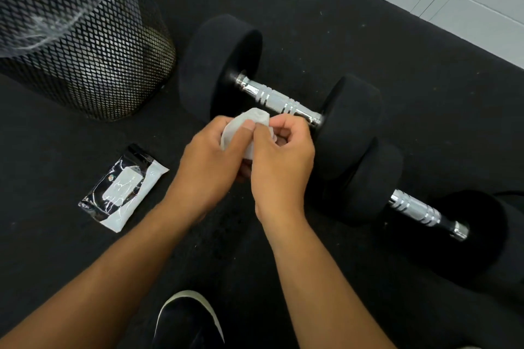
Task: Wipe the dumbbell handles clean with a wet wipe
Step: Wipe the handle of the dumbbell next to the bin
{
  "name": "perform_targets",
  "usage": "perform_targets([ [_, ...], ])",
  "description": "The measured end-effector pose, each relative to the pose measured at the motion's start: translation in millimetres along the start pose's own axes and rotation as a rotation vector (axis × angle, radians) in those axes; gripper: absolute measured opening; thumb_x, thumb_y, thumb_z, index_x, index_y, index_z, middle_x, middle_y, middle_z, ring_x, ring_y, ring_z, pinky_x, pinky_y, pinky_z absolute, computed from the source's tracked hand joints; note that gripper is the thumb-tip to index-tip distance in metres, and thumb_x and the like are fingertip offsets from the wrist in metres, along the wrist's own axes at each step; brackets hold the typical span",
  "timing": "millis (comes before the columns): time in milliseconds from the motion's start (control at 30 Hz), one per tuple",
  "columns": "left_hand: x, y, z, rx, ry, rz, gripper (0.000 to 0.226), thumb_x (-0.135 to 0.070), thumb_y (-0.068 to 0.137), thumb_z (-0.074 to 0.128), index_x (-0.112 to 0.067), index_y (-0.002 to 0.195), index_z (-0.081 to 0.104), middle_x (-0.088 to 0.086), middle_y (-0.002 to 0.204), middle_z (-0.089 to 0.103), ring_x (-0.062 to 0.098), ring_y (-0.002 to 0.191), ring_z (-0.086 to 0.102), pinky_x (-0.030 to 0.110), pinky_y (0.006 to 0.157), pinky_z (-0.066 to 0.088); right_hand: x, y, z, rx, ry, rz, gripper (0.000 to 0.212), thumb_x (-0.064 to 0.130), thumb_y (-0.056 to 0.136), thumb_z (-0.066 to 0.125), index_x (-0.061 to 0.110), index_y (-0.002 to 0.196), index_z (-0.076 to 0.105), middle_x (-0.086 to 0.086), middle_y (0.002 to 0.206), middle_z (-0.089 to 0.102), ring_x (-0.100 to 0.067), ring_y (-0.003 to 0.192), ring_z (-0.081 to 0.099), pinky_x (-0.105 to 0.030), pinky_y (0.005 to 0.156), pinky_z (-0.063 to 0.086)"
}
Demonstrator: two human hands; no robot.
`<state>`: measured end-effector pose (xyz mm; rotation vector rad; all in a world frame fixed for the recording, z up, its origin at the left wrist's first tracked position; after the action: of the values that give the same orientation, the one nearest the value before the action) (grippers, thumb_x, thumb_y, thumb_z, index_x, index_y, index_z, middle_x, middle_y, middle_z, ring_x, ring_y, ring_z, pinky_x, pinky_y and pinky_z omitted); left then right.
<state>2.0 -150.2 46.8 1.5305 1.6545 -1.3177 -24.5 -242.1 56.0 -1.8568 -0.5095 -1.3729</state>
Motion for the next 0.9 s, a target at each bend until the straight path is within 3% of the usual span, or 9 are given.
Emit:
perform_targets([
  [100,-6,7,-3,0.019,-0.265,-0.143,0.018,-0.036,0.097,0.063,-0.022,0.107,0.07,0.002,0.095,0.076,0.015,0.083,0.073,0.023,0.06,0.054,5,-2,-7,0.09,-0.181,-0.104,0.011,0.02,0.093,0.067,0.027,0.099,0.072,0.014,0.092,0.07,-0.001,0.09,0.066,-0.02,0.078,0.057],
  [200,-16,19,-13,-0.15,0.254,0.199,0.017,-0.028,0.094,0.066,-0.026,0.11,0.07,-0.014,0.096,0.071,0.006,0.087,0.064,0.02,0.077,0.046,14,-3,-22,0.039,-0.4,-0.419,0.021,0.014,0.091,0.061,0.025,0.102,0.075,0.016,0.099,0.071,-0.005,0.101,0.063,-0.01,0.09,0.043],
  [300,-23,39,-7,-0.131,0.6,0.571,0.035,-0.013,0.097,0.057,-0.014,0.132,0.061,0.006,0.118,0.07,0.023,0.101,0.067,0.037,0.09,0.053,19,13,-44,-0.112,-0.582,-0.721,0.026,0.009,0.088,0.057,0.019,0.104,0.075,0.008,0.104,0.071,-0.014,0.11,0.058,-0.024,0.095,0.044],
  [367,-23,53,3,-0.067,0.776,0.584,0.044,-0.01,0.099,0.051,-0.01,0.143,0.049,0.014,0.125,0.064,0.032,0.099,0.067,0.048,0.078,0.056,18,30,-57,-0.145,-0.661,-0.745,0.029,0.009,0.09,0.056,0.017,0.111,0.073,0.004,0.115,0.069,-0.018,0.125,0.054,-0.034,0.107,0.042],
  [433,-18,62,13,-0.021,0.889,0.592,0.045,-0.009,0.1,0.05,-0.009,0.145,0.043,0.015,0.13,0.057,0.031,0.104,0.065,0.047,0.076,0.059,11,43,-65,-0.153,-0.733,-0.714,0.031,0.012,0.093,0.055,0.016,0.121,0.07,0.001,0.13,0.064,-0.02,0.139,0.045,-0.04,0.117,0.035],
  [533,-7,70,27,0.008,1.021,0.651,0.042,-0.007,0.099,0.051,-0.003,0.14,0.045,0.02,0.134,0.049,0.034,0.124,0.056,0.042,0.1,0.05,-6,50,-68,-0.174,-0.79,-0.793,0.031,0.013,0.097,0.052,0.011,0.123,0.07,-0.006,0.138,0.06,-0.025,0.144,0.042,-0.046,0.123,0.028],
  [700,-7,85,34,0.006,1.012,0.705,0.013,-0.001,0.101,0.046,-0.002,0.113,0.05,0.03,0.149,0.037,0.043,0.148,0.029,0.047,0.12,0.032,-13,53,-60,-0.299,-0.775,-0.836,0.027,0.009,0.094,0.054,0.011,0.112,0.074,-0.008,0.133,0.063,-0.028,0.14,0.049,-0.047,0.123,0.029],
  [833,-8,91,32,0.105,0.898,0.698,0.023,-0.004,0.097,0.049,-0.006,0.12,0.05,0.017,0.122,0.056,0.035,0.117,0.055,0.043,0.115,0.034,-15,54,-59,-0.309,-0.792,-0.862,0.026,0.009,0.094,0.054,0.011,0.11,0.075,-0.009,0.133,0.064,-0.029,0.139,0.049,-0.047,0.123,0.029],
  [900,-10,91,35,0.143,0.882,0.708,0.037,-0.007,0.096,0.051,-0.006,0.133,0.051,0.014,0.126,0.057,0.032,0.118,0.055,0.042,0.116,0.031,-17,54,-59,-0.319,-0.813,-0.864,0.026,0.009,0.093,0.054,0.011,0.11,0.075,-0.009,0.134,0.064,-0.03,0.139,0.049,-0.047,0.123,0.029],
])
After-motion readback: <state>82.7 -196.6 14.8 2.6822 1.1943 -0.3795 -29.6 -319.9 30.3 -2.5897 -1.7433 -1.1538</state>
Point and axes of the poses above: each hand's wrist, its own y-axis towards the middle knuckle, its own z-axis out of the palm, x = y × z, the point moved 1 cm from there along y, towards the middle knuckle
